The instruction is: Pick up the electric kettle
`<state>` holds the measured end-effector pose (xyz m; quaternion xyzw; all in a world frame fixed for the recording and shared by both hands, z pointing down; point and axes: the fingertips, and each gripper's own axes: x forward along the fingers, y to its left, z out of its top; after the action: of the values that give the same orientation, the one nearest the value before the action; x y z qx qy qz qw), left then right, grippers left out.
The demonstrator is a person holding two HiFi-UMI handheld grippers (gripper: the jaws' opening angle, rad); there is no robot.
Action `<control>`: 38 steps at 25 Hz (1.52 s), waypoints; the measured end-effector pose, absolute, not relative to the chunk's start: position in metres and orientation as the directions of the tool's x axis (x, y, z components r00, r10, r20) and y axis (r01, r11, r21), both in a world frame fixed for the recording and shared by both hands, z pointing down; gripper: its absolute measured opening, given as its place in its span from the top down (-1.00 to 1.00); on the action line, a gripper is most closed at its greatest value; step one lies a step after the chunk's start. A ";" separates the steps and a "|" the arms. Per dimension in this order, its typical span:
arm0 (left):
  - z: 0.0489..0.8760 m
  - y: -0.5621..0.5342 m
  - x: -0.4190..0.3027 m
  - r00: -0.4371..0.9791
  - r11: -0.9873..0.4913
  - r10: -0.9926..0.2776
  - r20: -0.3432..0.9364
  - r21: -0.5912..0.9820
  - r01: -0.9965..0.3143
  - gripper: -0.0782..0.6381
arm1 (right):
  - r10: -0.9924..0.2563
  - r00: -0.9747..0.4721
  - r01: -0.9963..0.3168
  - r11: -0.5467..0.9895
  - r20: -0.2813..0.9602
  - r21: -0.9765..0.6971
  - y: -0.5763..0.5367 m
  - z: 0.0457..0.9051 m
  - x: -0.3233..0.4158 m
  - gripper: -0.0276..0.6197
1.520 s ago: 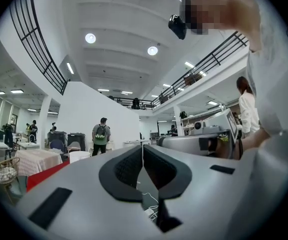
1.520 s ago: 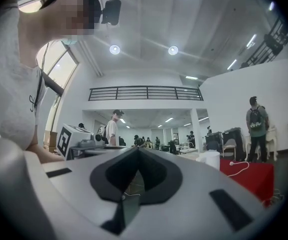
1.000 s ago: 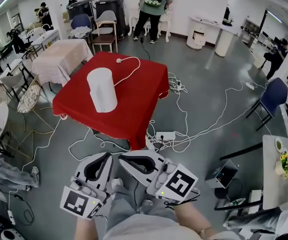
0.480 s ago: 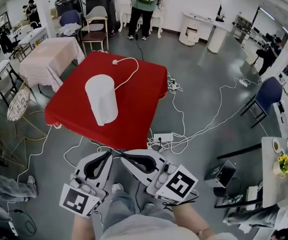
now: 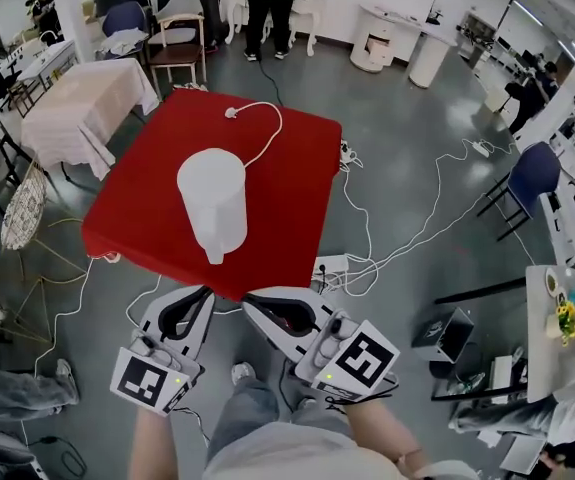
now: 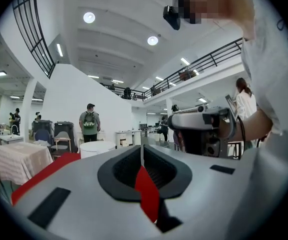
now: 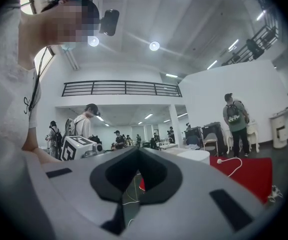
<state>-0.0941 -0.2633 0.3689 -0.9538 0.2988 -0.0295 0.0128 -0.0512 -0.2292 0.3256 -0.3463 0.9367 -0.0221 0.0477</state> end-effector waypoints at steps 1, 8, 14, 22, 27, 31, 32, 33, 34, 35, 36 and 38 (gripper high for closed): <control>0.373 -0.271 -0.097 0.822 -0.824 -0.567 0.060 -0.047 -0.565 0.74 | -0.657 -0.751 -0.653 0.754 -0.070 -0.077 -0.234 0.327 -0.053 0.89; 0.404 -0.321 -0.103 0.864 -0.873 -0.488 0.122 -0.059 -0.484 0.59 | -0.701 -0.713 -0.696 0.712 -0.027 -0.094 -0.264 0.339 -0.058 0.89; 0.430 -0.353 -0.100 0.887 -0.900 -0.435 0.154 -0.039 -0.434 0.56 | -0.735 -0.678 -0.732 0.674 0.012 -0.103 -0.284 0.352 -0.055 0.89; 0.454 -0.371 -0.084 0.937 -0.954 -0.295 0.190 -0.006 -0.299 0.52 | -0.761 -0.646 -0.762 0.638 0.056 -0.114 -0.305 0.362 -0.055 0.89; 0.454 -0.372 -0.076 0.960 -0.970 -0.230 0.158 0.040 -0.239 0.48 | -0.775 -0.627 -0.778 0.617 0.076 -0.123 -0.312 0.367 -0.051 0.89; 0.457 -0.374 -0.066 0.967 -0.977 -0.200 0.155 0.044 -0.209 0.47 | -0.780 -0.618 -0.785 0.606 0.094 -0.128 -0.314 0.372 -0.049 0.89; 0.458 -0.374 -0.064 0.969 -0.978 -0.195 0.155 0.045 -0.204 0.46 | -0.783 -0.615 -0.788 0.603 0.094 -0.127 -0.315 0.373 -0.048 0.89; 0.459 -0.375 -0.061 0.969 -0.979 -0.189 0.156 0.046 -0.199 0.46 | -0.786 -0.611 -0.790 0.599 0.094 -0.127 -0.316 0.374 -0.046 0.89; 0.461 -0.375 -0.058 0.970 -0.980 -0.183 0.159 0.046 -0.192 0.46 | -0.788 -0.608 -0.793 0.596 0.095 -0.128 -0.317 0.375 -0.044 0.89; 0.462 -0.374 -0.056 0.971 -0.982 -0.174 0.162 0.047 -0.184 0.46 | -0.790 -0.605 -0.795 0.593 0.097 -0.129 -0.317 0.376 -0.043 0.89; 0.461 -0.374 -0.052 0.973 -0.984 -0.164 0.164 0.047 -0.174 0.46 | -0.792 -0.603 -0.797 0.590 0.098 -0.130 -0.318 0.377 -0.041 0.89; 0.461 -0.373 -0.046 0.975 -0.987 -0.144 0.168 0.045 -0.153 0.46 | -0.794 -0.600 -0.799 0.587 0.102 -0.131 -0.320 0.379 -0.040 0.89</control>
<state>-0.0463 -0.3728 0.4607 -0.9934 0.0746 -0.0822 -0.0287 -0.0403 -0.3201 0.3787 -0.4472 0.8906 -0.0818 -0.0163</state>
